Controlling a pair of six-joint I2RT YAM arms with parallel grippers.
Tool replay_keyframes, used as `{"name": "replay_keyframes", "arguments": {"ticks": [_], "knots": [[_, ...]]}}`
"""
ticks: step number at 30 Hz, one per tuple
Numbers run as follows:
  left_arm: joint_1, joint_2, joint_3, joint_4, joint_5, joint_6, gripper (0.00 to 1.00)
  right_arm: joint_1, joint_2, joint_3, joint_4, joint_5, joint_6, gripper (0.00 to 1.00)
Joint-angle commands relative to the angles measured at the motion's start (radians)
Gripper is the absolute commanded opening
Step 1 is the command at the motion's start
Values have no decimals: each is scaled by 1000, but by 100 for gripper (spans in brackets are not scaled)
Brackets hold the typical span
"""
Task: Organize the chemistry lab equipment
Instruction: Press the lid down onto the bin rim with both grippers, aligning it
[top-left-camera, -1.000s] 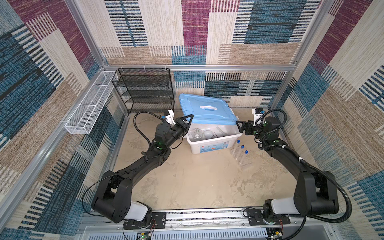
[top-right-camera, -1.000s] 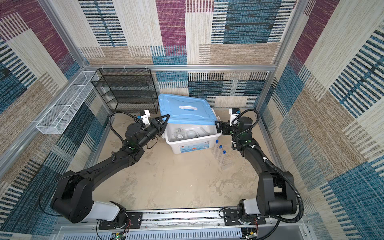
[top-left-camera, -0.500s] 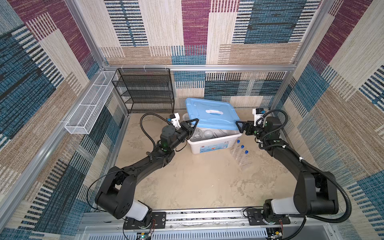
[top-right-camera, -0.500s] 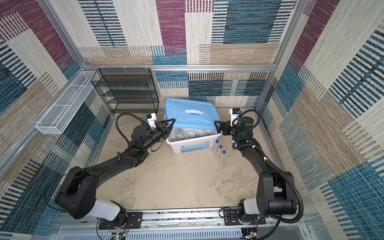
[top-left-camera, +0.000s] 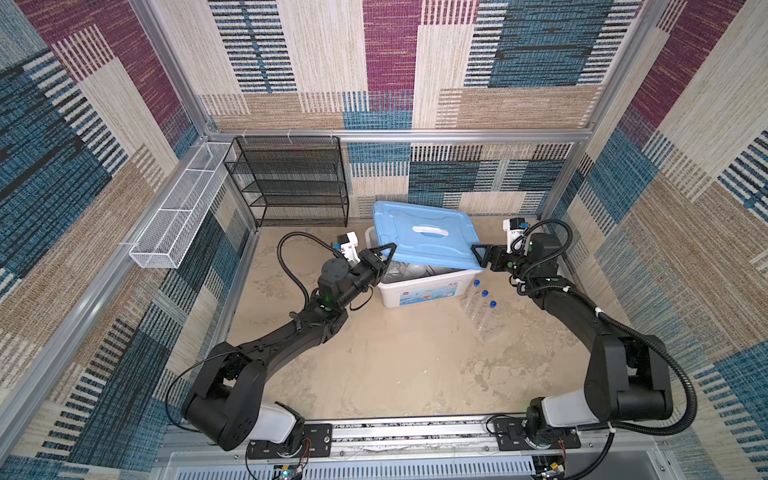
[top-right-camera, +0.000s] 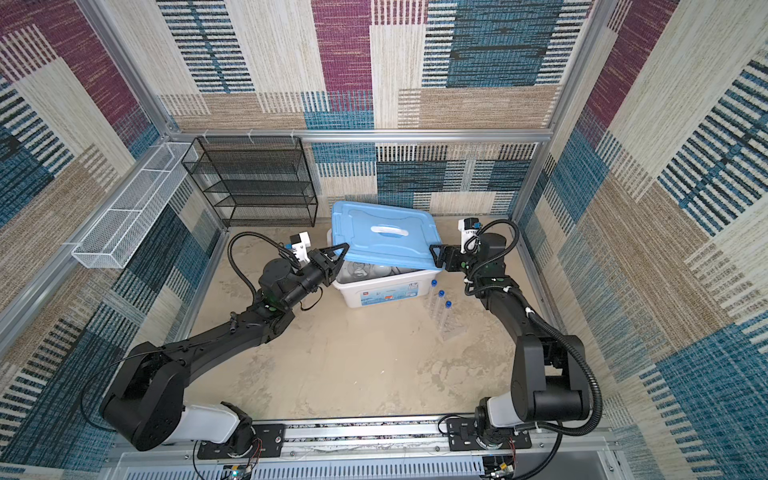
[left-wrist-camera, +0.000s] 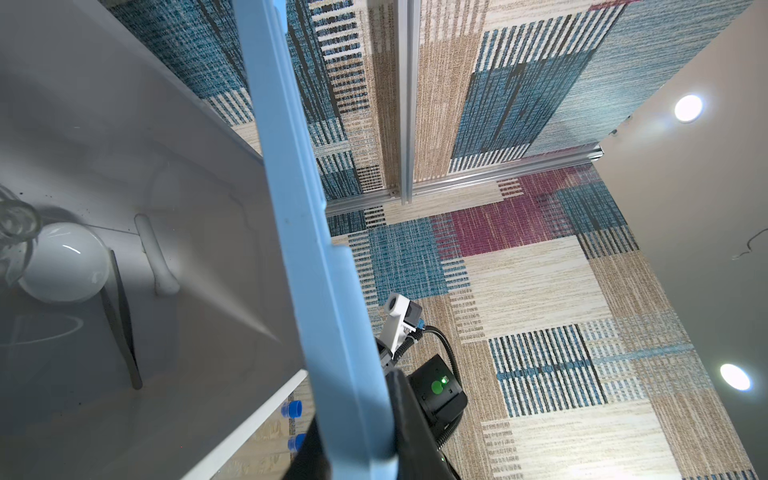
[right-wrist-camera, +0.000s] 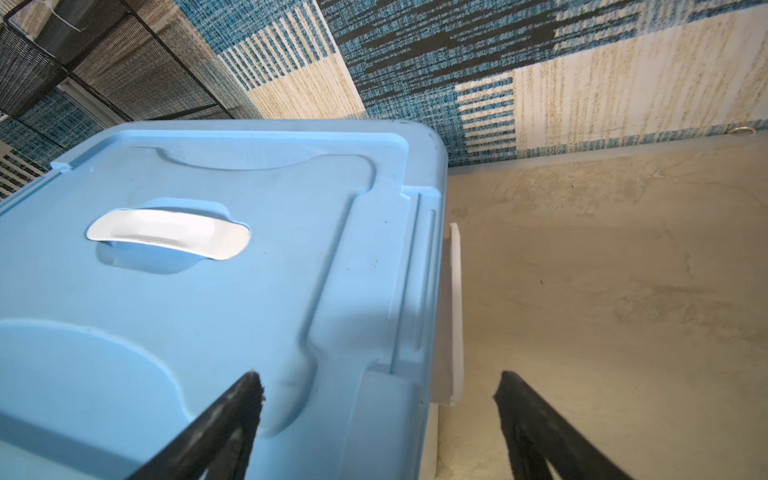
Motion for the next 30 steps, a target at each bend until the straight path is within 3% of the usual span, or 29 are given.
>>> {"name": "replay_keyframes", "arguments": {"ticks": [1, 11, 17, 22, 30], "knots": [[3, -4, 1, -22, -58, 41, 3, 1, 15, 16, -14, -45, -14, 89], [3, -10, -49, -17, -67, 41, 6, 2, 62, 46, -33, -147, -16, 84], [6, -57, -73, -93, -110, 87, 23, 2, 86, 62, -44, -192, -12, 80], [14, -100, -64, -221, -117, 139, 46, 2, 96, 76, -50, -204, -6, 78], [23, -195, -95, -365, -177, 210, 54, 3, 120, 90, -67, -207, -7, 73]]}}
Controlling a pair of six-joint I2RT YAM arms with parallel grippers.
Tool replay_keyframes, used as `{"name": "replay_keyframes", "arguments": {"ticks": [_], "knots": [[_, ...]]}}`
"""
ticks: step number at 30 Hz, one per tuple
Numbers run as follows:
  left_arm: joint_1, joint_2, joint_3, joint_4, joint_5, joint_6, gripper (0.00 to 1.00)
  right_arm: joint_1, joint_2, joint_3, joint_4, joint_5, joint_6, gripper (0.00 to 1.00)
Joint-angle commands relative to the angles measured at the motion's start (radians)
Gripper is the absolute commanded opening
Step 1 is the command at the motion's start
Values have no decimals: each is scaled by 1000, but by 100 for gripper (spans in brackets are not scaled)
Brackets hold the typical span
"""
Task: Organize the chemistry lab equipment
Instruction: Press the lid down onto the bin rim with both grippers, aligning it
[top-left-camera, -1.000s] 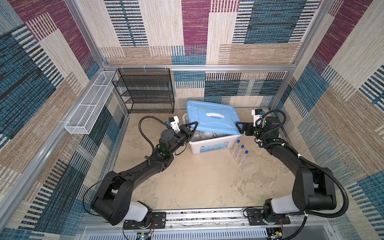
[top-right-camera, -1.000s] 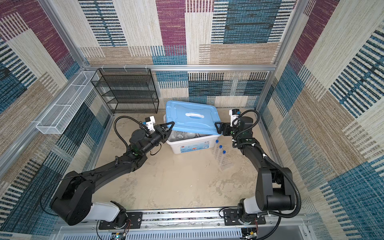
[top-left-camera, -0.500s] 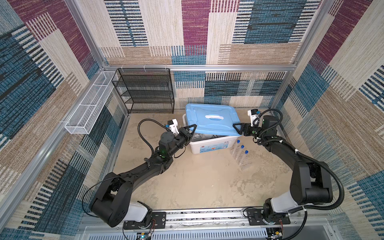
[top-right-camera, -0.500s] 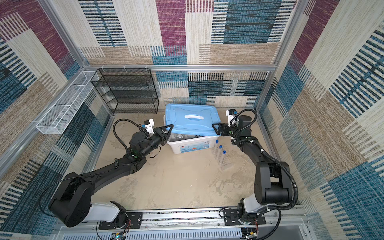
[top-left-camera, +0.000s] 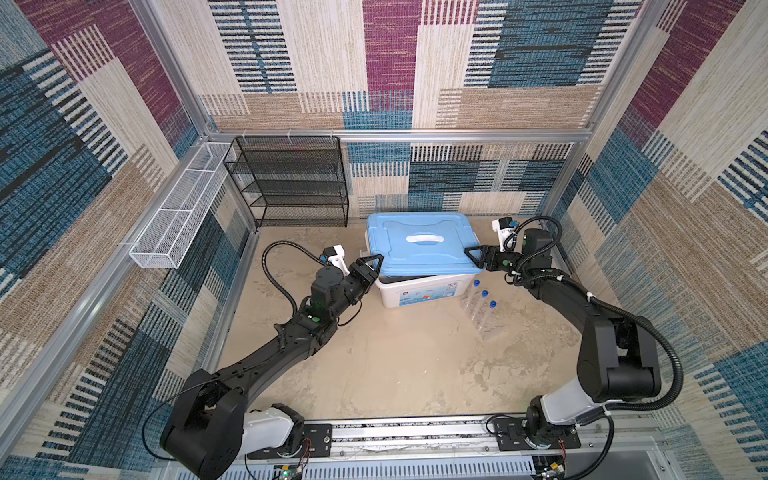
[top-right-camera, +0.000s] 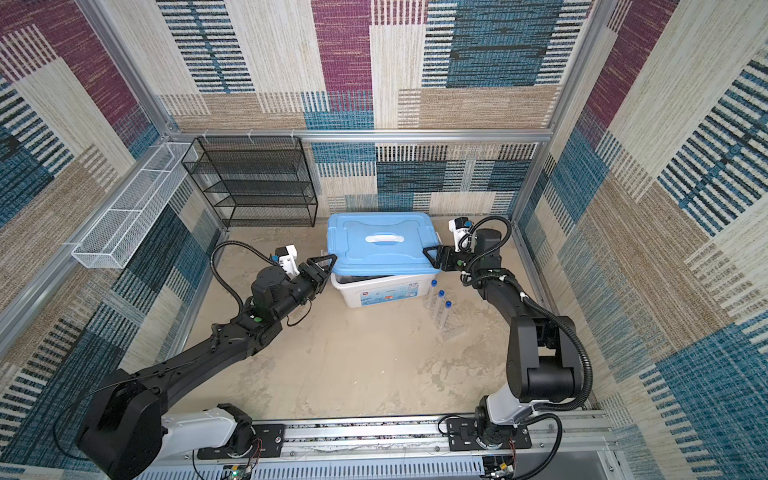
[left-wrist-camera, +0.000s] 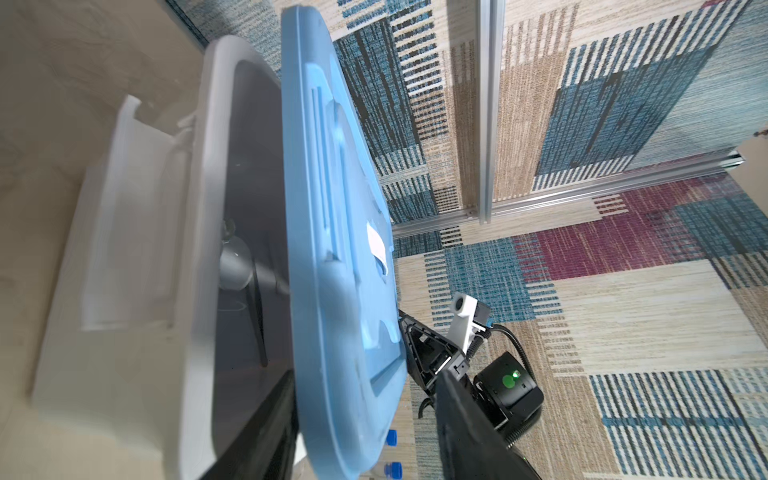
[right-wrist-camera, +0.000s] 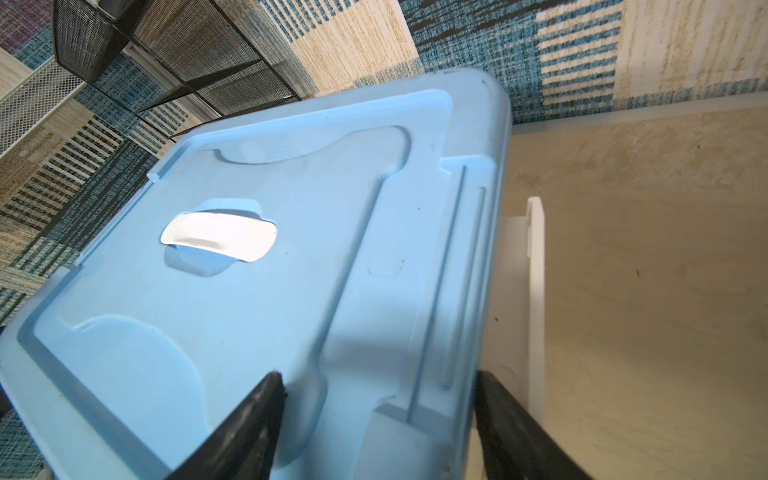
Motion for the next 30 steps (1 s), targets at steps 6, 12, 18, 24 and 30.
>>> {"name": "replay_keyframes", "arguments": {"ticks": [6, 12, 18, 24, 30], "knots": [[9, -91, -46, -125, -73, 89, 55, 1, 11, 17, -11, -11, -2, 72], [25, -129, -71, -172, -86, 110, 57, 1, 13, 20, -16, -4, -2, 72], [53, -108, -49, -189, -34, 145, 60, 3, 21, 36, -23, -28, 0, 73], [66, -35, 12, -191, 28, 176, 60, 42, 35, 74, -56, -34, -17, 72], [89, 5, 28, -201, 48, 191, 60, 68, 60, 86, -59, -22, -2, 71]]}}
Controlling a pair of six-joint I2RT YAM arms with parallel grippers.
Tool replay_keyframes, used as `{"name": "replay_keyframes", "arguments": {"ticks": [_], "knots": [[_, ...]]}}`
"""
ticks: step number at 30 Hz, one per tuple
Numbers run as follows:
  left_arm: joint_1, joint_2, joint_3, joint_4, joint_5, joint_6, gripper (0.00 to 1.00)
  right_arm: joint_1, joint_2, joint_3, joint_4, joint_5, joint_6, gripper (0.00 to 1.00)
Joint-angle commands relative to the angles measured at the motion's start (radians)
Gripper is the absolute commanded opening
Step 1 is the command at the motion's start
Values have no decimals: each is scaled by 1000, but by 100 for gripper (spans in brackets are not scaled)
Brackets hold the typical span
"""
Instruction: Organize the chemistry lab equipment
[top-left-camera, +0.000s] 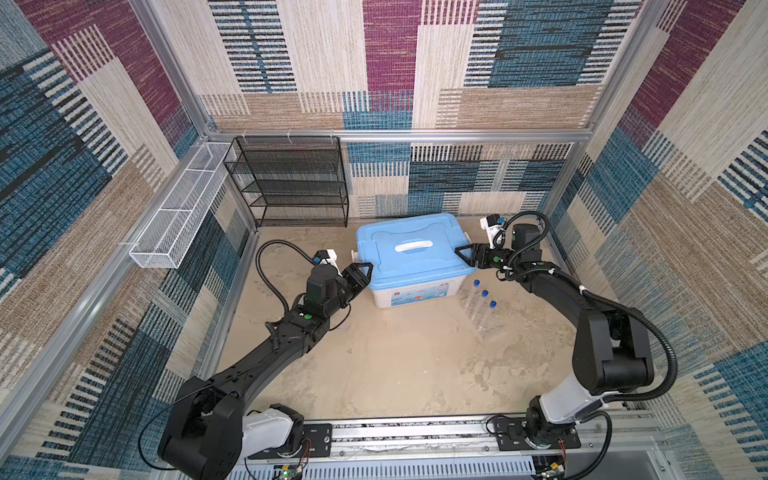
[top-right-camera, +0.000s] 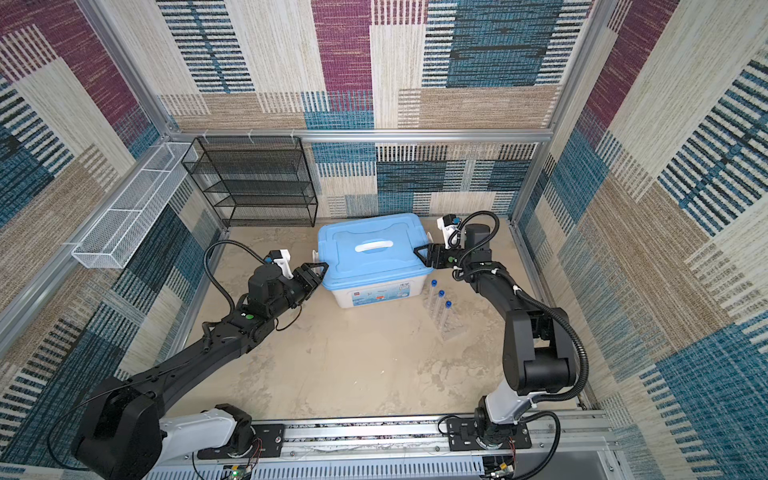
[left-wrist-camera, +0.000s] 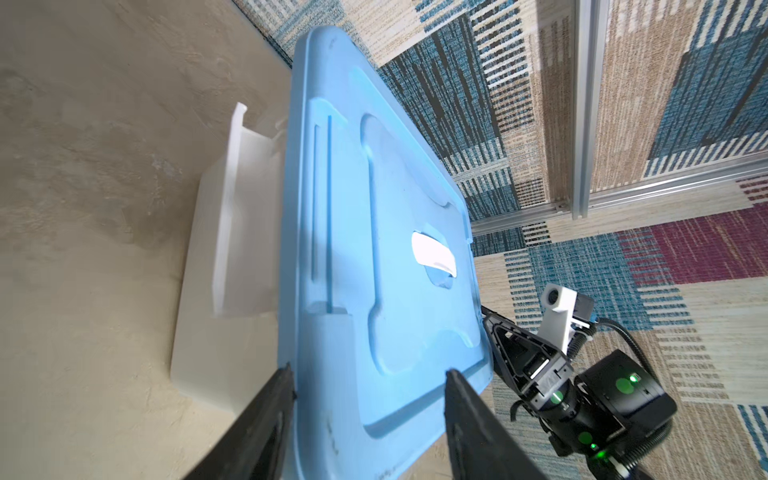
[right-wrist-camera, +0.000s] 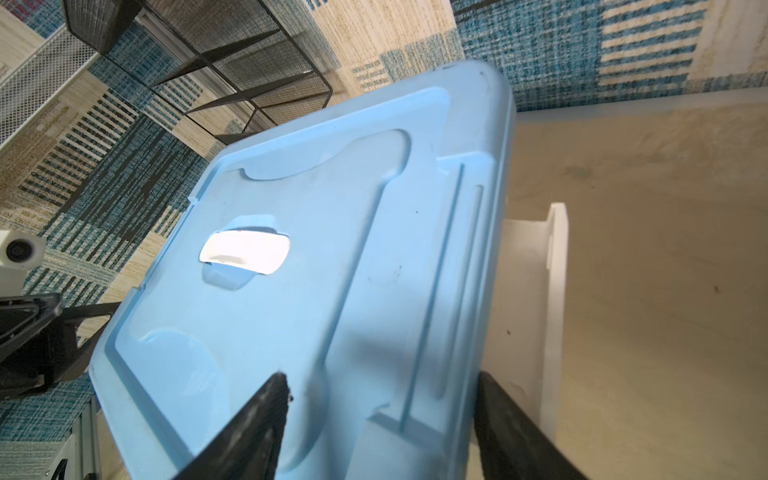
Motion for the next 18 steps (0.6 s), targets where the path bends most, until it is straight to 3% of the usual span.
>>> {"name": "replay_keyframes", "arguments": {"ticks": [1, 6, 11, 18], "knots": [[17, 7, 3, -3, 28, 31, 60, 11, 11, 9, 7, -14, 9, 71], [93, -26, -25, -39, 44, 42, 60, 60, 17, 17, 2, -2, 10, 70], [173, -84, -8, -169, 60, 138, 65, 70, 7, 18, 14, 25, 23, 71], [243, -116, 28, -288, 81, 236, 82, 54, -26, 22, 20, 132, 6, 89]]}}
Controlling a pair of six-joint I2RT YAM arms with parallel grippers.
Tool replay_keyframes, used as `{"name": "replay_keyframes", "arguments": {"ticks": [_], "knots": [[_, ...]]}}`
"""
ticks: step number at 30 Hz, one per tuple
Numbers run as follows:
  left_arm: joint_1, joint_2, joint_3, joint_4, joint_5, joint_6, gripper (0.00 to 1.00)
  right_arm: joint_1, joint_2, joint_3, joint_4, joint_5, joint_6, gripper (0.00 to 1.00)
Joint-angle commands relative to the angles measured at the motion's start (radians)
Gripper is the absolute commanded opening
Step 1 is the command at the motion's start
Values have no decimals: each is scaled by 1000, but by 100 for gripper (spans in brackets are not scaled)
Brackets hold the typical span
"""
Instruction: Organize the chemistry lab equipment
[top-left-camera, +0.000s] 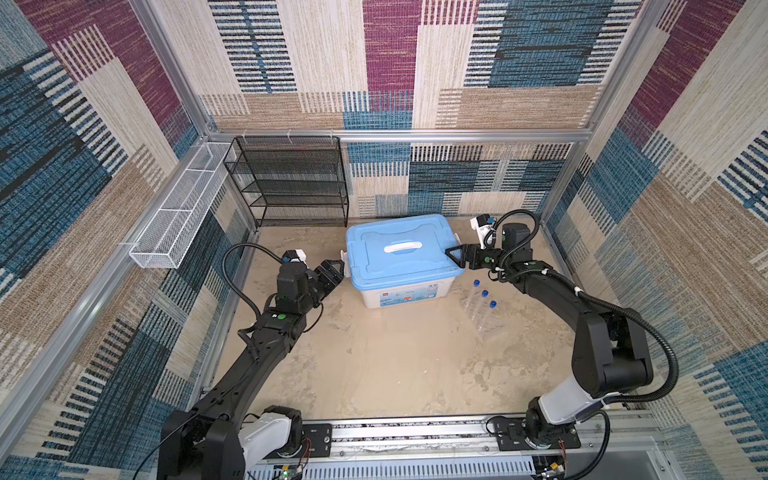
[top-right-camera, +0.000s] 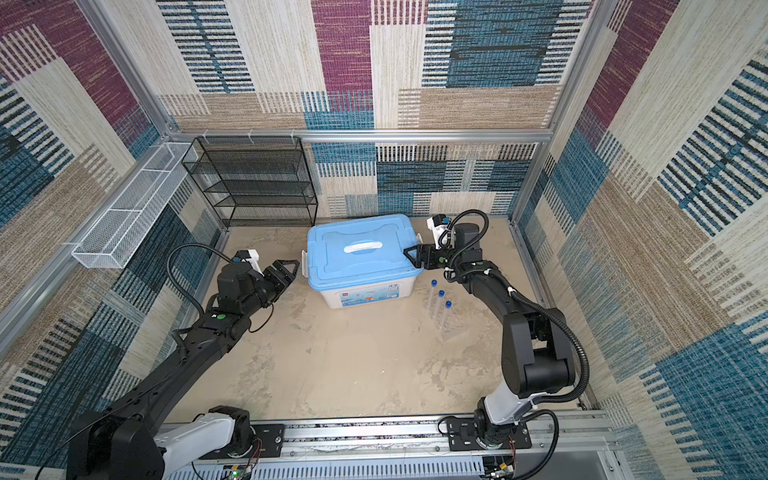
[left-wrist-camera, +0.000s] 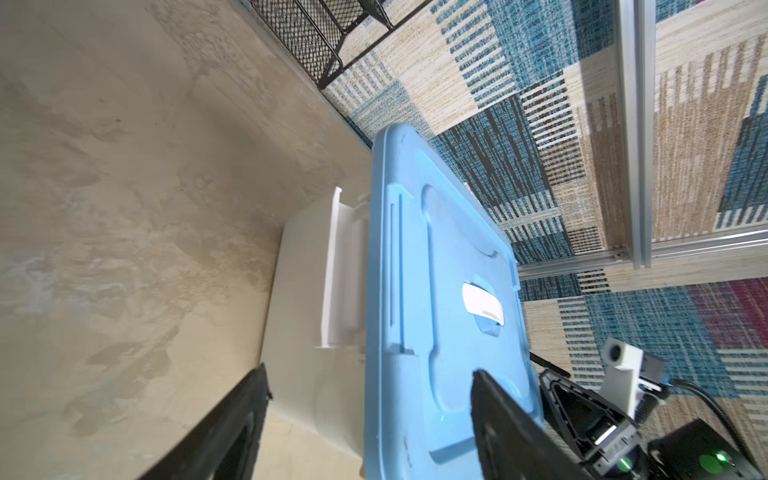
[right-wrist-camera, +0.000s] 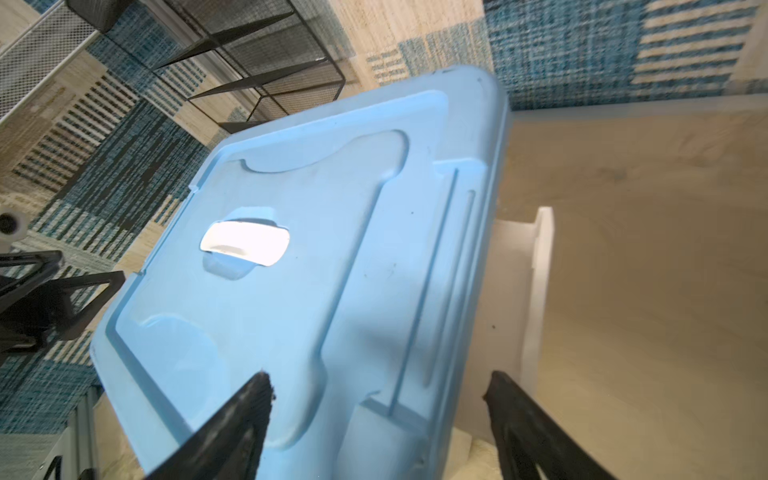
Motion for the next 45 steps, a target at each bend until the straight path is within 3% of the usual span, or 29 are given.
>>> {"name": "replay_keyframes", "arguments": {"ticks": [1, 9, 20, 24, 29, 32, 45], "knots": [[14, 12, 24, -66, 44, 103, 84, -16, -3, 13, 34, 44, 1, 90], [29, 184, 88, 30, 201, 123, 88, -47, 33, 24, 65, -37, 20, 96], [39, 382, 128, 263, 361, 39, 85, -67, 90, 35, 103, -141, 44, 97], [39, 408, 155, 239, 370, 49, 78, -68, 108, 40, 103, -147, 48, 97], [38, 400, 186, 158, 332, 76, 58, -67, 125, 39, 92, -151, 52, 93], [32, 379, 201, 116, 305, 96, 53, -66, 126, 34, 87, -144, 49, 91], [-22, 355, 284, -3, 230, 162, 47, -49, 114, 41, 73, -116, 35, 89]]}}
